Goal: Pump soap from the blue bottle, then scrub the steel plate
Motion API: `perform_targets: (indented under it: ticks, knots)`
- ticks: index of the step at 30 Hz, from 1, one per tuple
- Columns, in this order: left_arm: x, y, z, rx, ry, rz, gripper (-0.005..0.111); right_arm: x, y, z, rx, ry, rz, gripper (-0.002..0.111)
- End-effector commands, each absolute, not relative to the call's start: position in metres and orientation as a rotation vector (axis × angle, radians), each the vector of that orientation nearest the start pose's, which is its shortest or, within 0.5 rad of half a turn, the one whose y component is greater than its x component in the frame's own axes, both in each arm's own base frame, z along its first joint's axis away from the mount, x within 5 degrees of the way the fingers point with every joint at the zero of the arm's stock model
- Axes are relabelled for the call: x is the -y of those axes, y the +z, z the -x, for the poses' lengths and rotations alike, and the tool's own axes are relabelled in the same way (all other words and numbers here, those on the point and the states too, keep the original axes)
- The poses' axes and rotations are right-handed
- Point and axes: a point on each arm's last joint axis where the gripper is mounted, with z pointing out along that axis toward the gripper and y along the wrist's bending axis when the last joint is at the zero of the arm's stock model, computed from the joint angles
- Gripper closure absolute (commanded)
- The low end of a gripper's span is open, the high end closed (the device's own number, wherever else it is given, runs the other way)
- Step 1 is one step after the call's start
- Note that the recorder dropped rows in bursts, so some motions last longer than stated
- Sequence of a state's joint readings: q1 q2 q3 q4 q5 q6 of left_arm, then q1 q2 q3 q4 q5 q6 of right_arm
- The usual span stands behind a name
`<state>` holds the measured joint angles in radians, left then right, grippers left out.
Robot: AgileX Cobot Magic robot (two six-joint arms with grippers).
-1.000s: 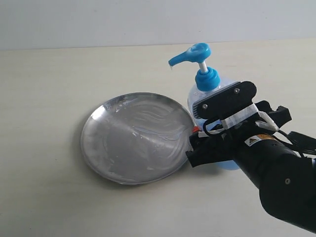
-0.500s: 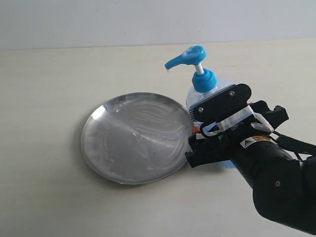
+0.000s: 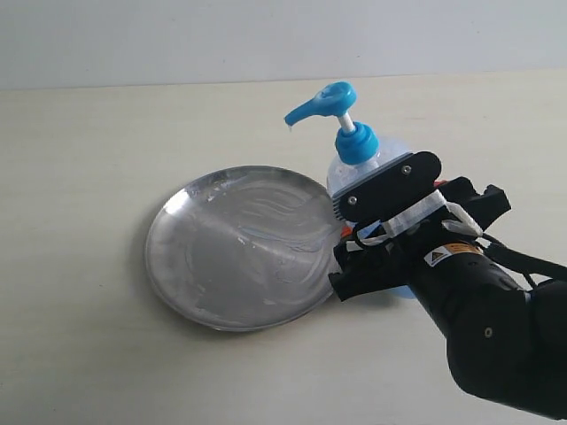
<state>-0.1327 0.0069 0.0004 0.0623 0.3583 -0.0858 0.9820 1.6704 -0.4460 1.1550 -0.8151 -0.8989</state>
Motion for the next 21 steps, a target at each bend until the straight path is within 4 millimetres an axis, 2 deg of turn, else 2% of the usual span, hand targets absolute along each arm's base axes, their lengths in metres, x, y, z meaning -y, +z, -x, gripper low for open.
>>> perform_targets:
  ticks: [1, 21]
  knots:
    - [0.005, 0.1815, -0.0531, -1.834, -0.09, -0.079, 0.107, -0.1693, 0.1384, -0.186, -1.998, -0.202, 0.567, 0.108]
    - [0.0048, 0.1845, -0.0527, -1.837, -0.089, -0.079, 0.107, -0.1693, 0.1384, -0.186, -2.006, -0.183, 0.535, 0.108]
